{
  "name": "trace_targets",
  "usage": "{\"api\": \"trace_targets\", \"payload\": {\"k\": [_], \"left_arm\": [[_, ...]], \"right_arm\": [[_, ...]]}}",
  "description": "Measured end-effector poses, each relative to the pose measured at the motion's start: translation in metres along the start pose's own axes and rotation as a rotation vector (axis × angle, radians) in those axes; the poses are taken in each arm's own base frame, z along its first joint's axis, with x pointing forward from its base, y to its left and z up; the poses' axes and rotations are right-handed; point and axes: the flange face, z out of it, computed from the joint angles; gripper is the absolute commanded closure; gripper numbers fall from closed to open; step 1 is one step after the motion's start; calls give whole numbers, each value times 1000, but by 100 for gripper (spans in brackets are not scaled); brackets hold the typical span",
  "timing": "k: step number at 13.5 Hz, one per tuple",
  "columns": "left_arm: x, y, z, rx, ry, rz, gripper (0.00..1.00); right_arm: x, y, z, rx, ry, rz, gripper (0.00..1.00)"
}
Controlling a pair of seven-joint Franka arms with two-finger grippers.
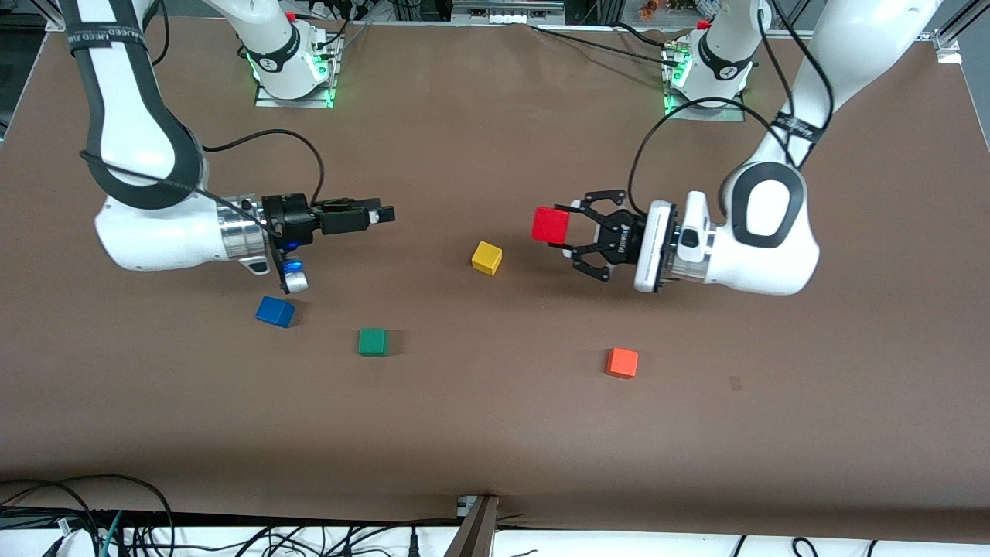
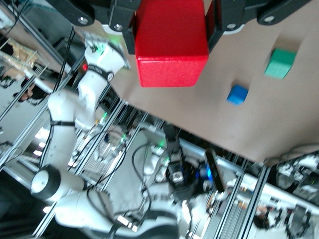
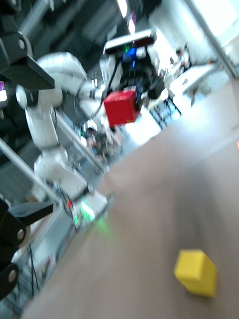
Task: Pass red block to right arm, stack on blue
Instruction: 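Carry the red cube toward the right gripper while the right gripper approaches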
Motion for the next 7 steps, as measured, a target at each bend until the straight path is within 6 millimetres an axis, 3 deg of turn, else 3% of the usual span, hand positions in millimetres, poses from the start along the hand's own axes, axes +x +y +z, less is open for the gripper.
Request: {"api": "trace_targets", "payload": {"k": [4,7], "left_arm": [[14,-1,58,-57,170,-14,100],[20,2,89,-32,194,-32,100]], "right_arm": [[9,11,14,208,2,97,0],[4,1,48,245,56,100,0]]}}
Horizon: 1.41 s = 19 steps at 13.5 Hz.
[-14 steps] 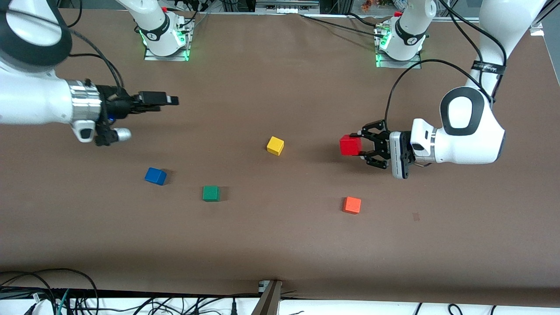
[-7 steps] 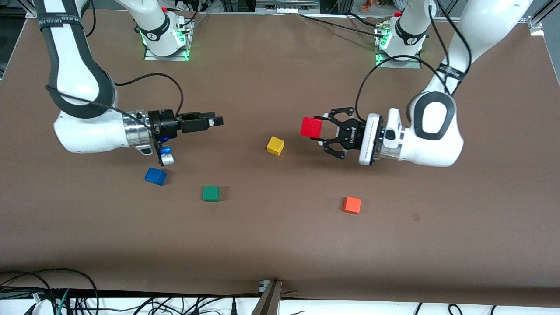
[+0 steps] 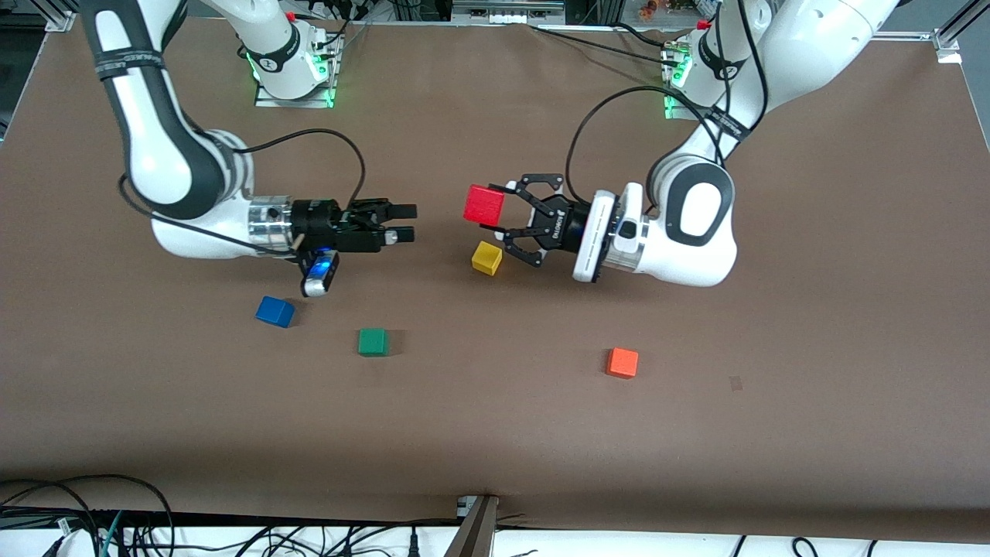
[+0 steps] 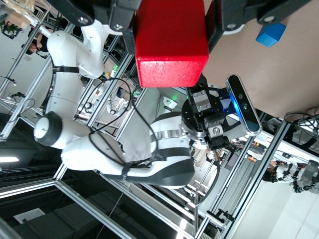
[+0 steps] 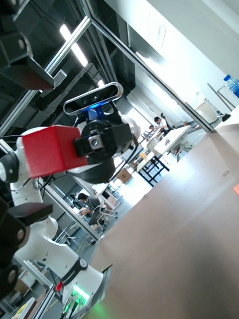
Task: Pass red block to right arm, stack on blue
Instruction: 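Carry the red cube toward the right gripper while the right gripper approaches, then close the right gripper on the red cube held by the left gripper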
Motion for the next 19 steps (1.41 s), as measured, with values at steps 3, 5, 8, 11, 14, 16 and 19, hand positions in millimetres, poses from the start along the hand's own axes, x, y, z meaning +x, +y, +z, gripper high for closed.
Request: {"api": "trace_targets", "payload": {"k": [3,5,8,11,14,16,19], "left_arm": [[9,-3,13,11,20,11,100],[7,-8,17,13,26,7,100],[5,-11,18,12,31,2,100],[6,-11,17,14,38,1,100],[7,-11,17,16,42,0,100],[8,-12,17,18,42,1,100],[6,-12,16,18,43,-4,100]], "right_arm": [[-23,-4,27,-9,3,-26,0],[-30,-3,28,-12,7,-30,0],[-33,-1,33,-14,23,-31,0],[-33,-1,37,-5,42,-31,0],[-31,-3,36,24,64,-43,15],[-33,-2,43,29,71,-74,64],[-35,-2,48,32,77,-106,90]]}}
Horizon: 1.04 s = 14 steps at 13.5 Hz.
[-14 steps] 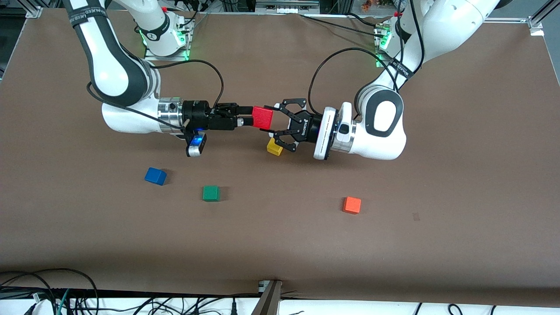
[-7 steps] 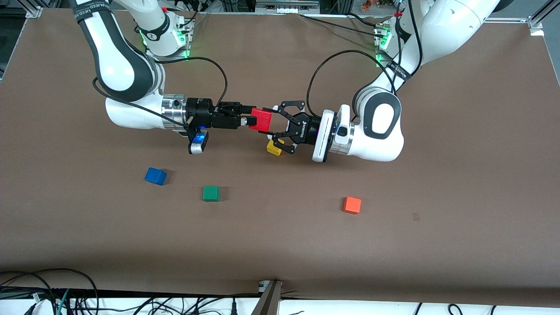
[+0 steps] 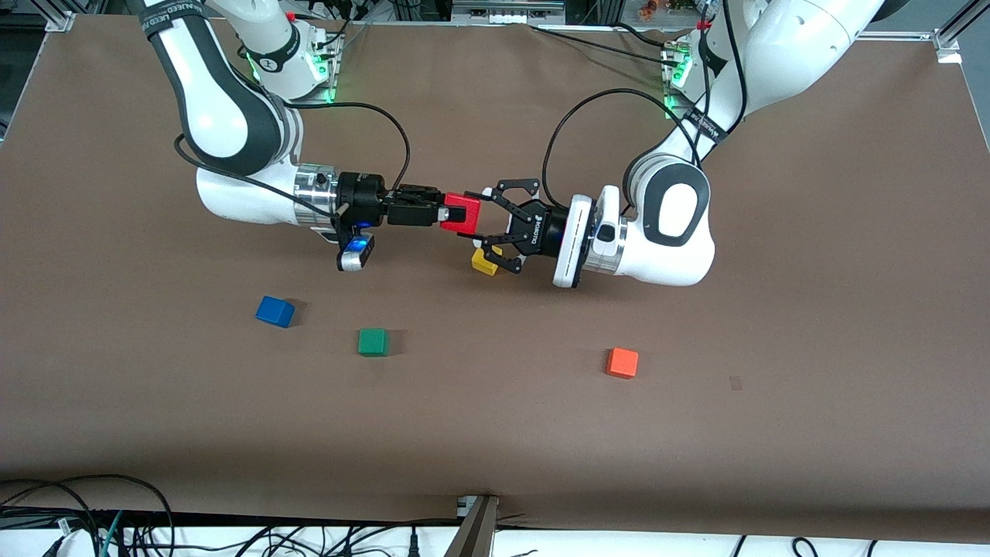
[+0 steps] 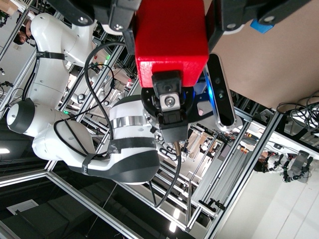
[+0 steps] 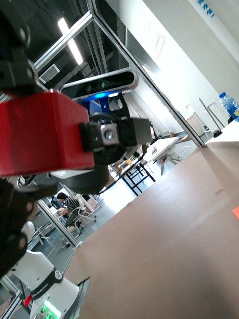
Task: Pass red block to right arm, stack on blue
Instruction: 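Close the right gripper on the red cube held by the left gripper, then open the left gripper and withdraw it while the right gripper holds the cube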
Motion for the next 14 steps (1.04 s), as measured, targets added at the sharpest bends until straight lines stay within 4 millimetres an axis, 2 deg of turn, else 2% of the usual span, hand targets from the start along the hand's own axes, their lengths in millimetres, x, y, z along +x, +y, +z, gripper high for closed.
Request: {"api": "trace_targets", "payload": {"k": [4,5,6,8,10,14], "left_arm": [[0,-1,0,0,2,-9,100],[0,-1,0,0,2,-9,81],[0,-1,0,0,2,-9,1],[1,-1,-2,3,4,-4,0],[9,-6,-17,23,17,5,0],[23,-20,-72,75,45,67,0]], "right_arm": [[0,0,0,1,1,-15,91],[0,0,0,1,1,-15,91],[0,0,0,1,1,-15,91],[1,1,0,1,1,-14,91],[2,2,0,0,2,-11,91],[2,6,0,-46,4,-32,90]]}}
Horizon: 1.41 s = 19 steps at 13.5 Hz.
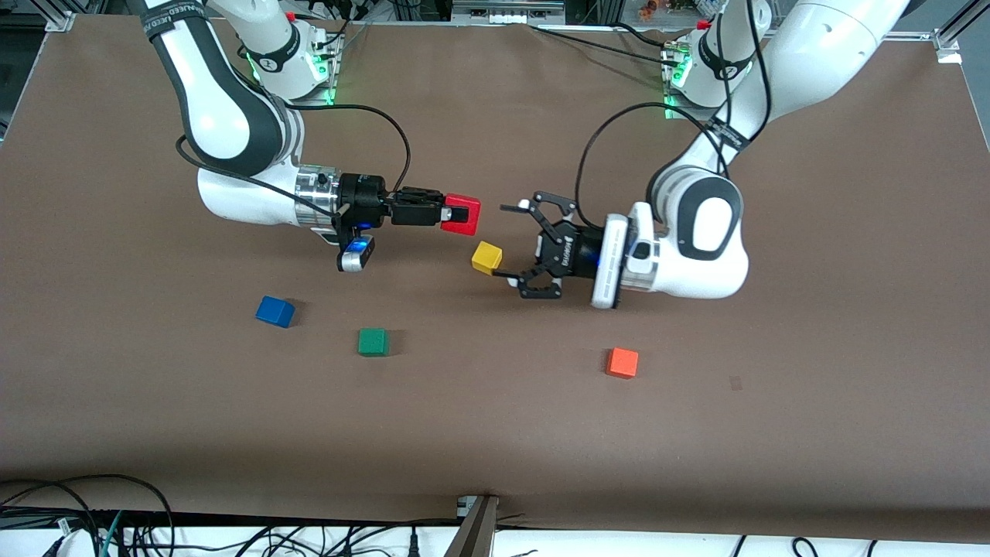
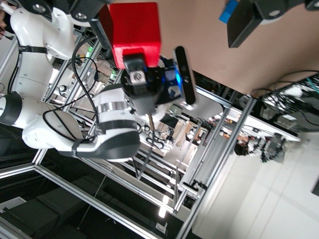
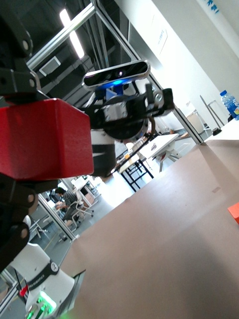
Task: Pass red block to right arm, stack on blue
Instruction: 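Open the left gripper and withdraw it while the right gripper holds the cube, then move the red cube with the right gripper over the blue cube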
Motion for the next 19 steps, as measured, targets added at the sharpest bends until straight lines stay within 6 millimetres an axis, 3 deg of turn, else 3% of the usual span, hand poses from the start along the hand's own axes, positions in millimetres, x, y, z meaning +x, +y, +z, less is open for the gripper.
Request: {"api": "trace_targets", "payload": {"k": [3,7,11,14,15,16,19], "left_arm": [[20,-10,-63,-22,-158,109,0],[65,4,-187,-98,-419,58,0],[87,35,-326,50,-816,-44,0],[107,68,-403,266,-1048,-146,0],[117,79,-413,328,-1125,-164,0],[143,100,-409,437,-1217,-198,0],[191,140,-378,718,-1340,-317,0]], "right_arm": [[3,8,-3,-139,28,-71,90],[19,28,-20,-448,139,-235,90],[45,42,-66,-784,212,-392,90],[67,47,-118,-1016,271,-480,92],[76,48,-141,-1086,289,-504,96],[88,52,-173,-1180,307,-528,98],[114,62,-207,-1359,360,-609,99]]}}
